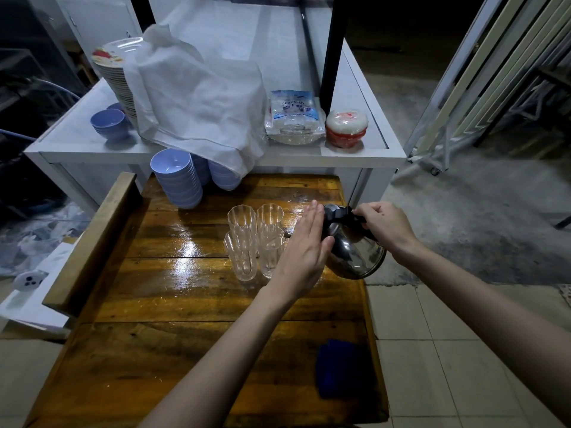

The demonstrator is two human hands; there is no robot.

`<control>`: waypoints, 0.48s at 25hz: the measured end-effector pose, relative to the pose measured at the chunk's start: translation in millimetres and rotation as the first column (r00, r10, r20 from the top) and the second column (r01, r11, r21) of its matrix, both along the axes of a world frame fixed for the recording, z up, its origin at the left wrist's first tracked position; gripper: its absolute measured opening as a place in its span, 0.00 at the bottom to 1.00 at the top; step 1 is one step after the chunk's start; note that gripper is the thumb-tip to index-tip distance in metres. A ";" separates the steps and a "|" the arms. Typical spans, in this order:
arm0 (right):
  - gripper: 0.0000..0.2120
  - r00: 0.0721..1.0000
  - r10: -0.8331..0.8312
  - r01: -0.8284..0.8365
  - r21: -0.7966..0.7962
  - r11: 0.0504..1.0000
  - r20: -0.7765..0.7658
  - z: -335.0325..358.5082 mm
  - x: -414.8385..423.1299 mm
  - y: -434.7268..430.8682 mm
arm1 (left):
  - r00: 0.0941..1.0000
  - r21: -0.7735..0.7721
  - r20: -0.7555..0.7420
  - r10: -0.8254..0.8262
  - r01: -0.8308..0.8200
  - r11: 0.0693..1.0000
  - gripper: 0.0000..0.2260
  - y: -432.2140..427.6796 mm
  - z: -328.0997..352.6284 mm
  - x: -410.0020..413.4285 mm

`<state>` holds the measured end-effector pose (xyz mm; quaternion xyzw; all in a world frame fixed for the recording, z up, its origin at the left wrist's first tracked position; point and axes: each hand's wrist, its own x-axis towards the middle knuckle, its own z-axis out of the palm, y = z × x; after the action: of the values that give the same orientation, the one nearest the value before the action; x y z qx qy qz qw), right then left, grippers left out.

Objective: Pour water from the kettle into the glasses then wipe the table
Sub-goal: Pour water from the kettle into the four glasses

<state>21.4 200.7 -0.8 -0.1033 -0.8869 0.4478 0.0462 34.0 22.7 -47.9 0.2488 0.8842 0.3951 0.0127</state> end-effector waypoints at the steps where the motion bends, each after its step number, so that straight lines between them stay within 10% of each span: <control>1: 0.21 1.000 -0.001 0.001 0.005 1.000 -0.001 0.2 -0.9 0.0 | 1.000 0.002 -0.004 0.002 -0.002 1.000 0.26 0.0 0.2 -0.3; 12: 0.21 0.999 0.016 -0.015 0.036 0.999 -0.034 5.2 -5.7 4.4 | 1.000 0.007 -0.024 0.010 -0.010 1.000 0.26 1.9 3.8 -3.5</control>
<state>15.7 205.1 4.4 -0.0879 -0.8946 0.4341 0.0598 30.4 24.6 -44.1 0.2491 0.8842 0.3952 -0.0005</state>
